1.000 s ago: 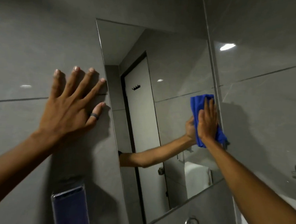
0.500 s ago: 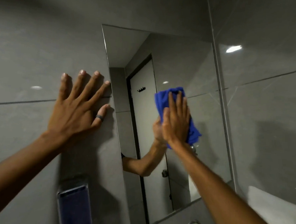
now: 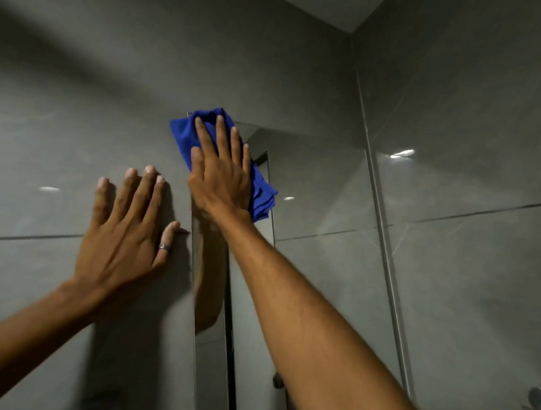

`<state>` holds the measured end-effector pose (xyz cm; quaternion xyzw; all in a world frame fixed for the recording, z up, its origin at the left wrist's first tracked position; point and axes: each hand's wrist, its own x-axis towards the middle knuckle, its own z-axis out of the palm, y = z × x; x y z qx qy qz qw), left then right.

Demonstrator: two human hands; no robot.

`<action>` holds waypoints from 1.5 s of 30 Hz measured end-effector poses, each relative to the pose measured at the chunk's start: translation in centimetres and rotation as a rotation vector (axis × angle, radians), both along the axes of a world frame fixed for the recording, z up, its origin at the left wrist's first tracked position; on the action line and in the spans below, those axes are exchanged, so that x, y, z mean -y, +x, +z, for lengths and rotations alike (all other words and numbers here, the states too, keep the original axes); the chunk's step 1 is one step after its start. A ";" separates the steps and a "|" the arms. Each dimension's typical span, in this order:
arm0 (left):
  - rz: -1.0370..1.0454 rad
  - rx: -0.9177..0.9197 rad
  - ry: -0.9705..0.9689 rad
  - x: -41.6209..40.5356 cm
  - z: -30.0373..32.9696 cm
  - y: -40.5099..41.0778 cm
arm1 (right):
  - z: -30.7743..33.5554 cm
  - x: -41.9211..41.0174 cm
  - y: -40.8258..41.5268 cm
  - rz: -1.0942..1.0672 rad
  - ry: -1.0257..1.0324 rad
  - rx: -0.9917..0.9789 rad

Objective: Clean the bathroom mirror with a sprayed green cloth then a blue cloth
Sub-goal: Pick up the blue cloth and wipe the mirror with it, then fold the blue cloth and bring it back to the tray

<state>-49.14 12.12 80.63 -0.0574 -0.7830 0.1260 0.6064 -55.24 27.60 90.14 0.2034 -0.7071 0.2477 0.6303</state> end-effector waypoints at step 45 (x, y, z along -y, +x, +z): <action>-0.958 0.736 0.737 -2.5 -10.1 12.8 | -24.2 -3.4 17.4 1.559 -1.203 0.624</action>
